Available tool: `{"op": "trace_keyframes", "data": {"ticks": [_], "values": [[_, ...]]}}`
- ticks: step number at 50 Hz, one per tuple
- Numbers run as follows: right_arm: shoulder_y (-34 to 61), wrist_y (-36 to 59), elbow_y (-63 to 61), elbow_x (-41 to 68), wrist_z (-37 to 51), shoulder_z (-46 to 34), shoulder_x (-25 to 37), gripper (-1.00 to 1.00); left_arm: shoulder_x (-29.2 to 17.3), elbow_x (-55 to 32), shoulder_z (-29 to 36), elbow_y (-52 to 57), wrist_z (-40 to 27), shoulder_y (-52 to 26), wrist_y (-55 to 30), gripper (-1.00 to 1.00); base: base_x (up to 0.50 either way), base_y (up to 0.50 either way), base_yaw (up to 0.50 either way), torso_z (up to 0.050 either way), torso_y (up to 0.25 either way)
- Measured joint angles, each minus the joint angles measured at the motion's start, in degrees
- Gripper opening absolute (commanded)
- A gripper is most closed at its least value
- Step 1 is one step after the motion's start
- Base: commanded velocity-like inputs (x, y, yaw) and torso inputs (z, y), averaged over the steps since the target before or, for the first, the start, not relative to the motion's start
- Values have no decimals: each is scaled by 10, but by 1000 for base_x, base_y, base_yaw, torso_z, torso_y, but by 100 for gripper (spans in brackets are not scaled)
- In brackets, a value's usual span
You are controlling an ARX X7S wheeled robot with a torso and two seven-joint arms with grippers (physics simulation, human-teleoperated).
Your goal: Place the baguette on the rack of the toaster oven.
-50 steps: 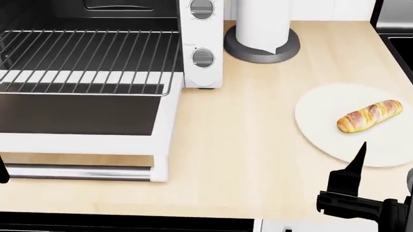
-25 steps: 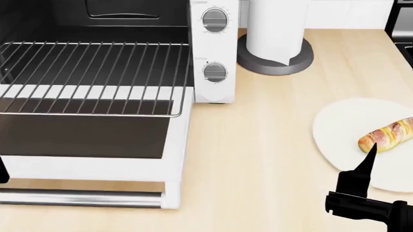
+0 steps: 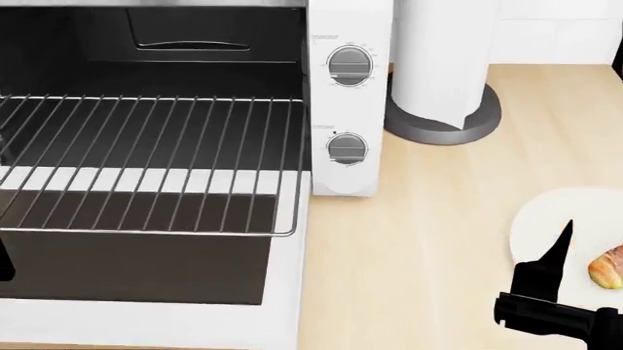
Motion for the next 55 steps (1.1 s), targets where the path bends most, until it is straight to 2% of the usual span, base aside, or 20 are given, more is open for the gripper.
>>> {"op": "trace_keyframes", "data": {"ticks": [30,44,55], "values": [[-10,-13,20,-11,9,4,4,100,5,-61,-32,14,-29,-37,-48,100,252,82,0,0,1],[-6,-11,41,-31,40,7,-2,100,3,-65,-30,13,-33,-30,-45,100,9,5,0,0,0],[25,30,81,-49,106,36,-32,100,1,-68,-29,13,-35,-25,-41,100,0,0,0,0,0]]}}
